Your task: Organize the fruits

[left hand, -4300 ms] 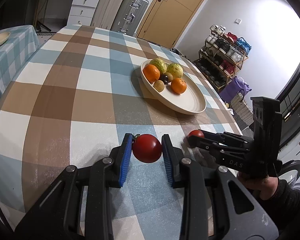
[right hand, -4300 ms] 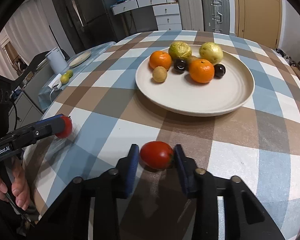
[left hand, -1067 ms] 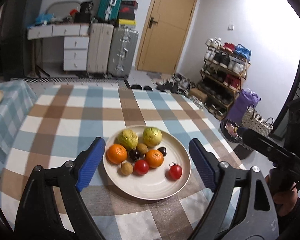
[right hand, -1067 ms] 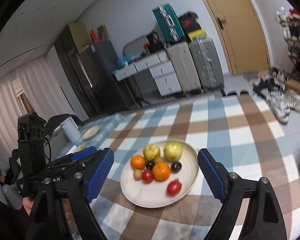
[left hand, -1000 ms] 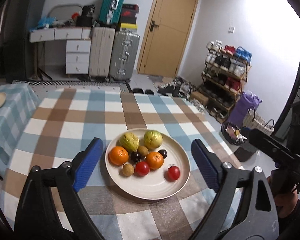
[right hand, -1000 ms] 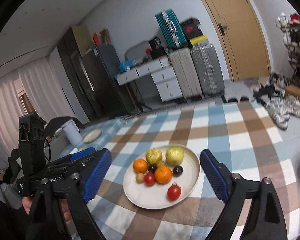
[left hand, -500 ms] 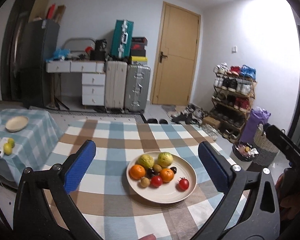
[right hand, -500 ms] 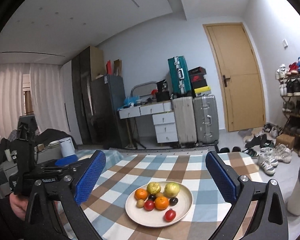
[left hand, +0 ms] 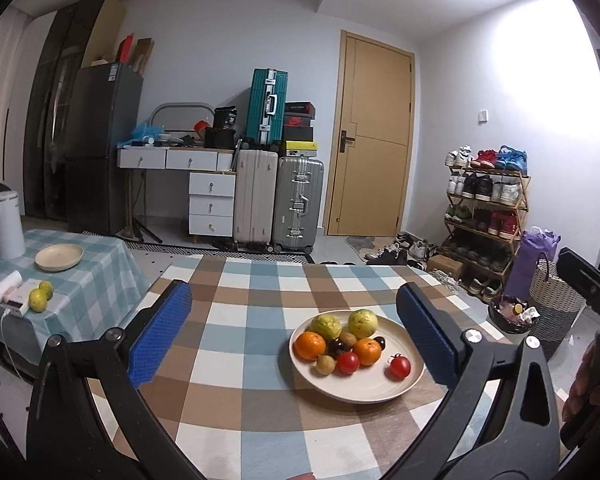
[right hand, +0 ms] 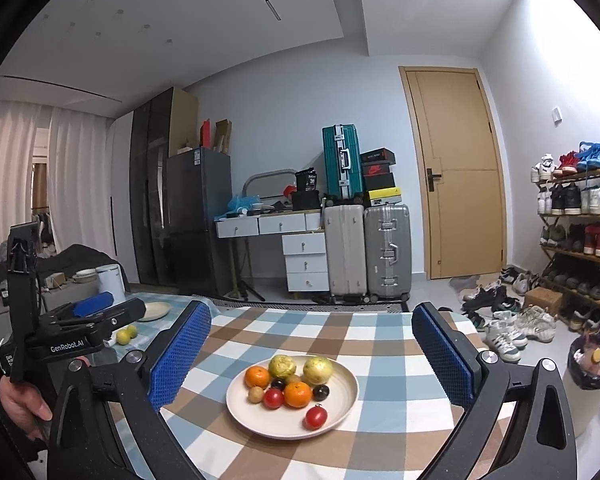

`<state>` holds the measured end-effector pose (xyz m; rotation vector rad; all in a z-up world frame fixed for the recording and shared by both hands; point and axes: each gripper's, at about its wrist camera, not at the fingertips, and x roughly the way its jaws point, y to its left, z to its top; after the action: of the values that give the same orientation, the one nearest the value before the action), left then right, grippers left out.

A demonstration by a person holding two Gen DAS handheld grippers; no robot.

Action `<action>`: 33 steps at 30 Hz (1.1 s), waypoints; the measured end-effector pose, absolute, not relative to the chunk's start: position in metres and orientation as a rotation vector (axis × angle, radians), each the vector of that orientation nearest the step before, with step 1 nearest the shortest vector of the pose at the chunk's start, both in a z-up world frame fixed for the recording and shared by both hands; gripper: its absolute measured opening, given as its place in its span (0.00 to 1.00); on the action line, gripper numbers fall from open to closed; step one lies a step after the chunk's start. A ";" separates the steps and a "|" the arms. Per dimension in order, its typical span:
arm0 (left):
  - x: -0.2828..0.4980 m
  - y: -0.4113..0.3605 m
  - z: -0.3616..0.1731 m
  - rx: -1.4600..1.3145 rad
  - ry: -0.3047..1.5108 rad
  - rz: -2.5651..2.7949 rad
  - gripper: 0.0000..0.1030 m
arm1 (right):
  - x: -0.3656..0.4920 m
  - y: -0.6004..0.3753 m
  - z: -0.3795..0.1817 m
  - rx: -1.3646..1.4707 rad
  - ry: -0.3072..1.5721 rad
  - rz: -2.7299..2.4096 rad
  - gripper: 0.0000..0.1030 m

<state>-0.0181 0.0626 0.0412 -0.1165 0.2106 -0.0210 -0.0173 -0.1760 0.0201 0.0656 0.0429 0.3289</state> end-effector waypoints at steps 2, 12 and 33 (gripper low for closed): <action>-0.014 0.067 0.031 -0.126 0.231 -0.017 0.99 | -0.018 -0.176 0.016 0.059 0.043 0.328 1.00; 0.005 0.070 -0.015 -0.104 0.279 -0.006 0.99 | -0.011 -0.173 -0.010 0.018 0.081 0.295 1.00; 0.035 0.049 -0.048 -0.007 0.321 -0.006 0.99 | 0.033 -0.173 -0.066 0.023 0.259 0.267 1.00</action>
<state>0.0348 0.0487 -0.0479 -0.0067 0.3214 -0.0059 0.0328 -0.1726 -0.0658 0.0234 0.2594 0.2673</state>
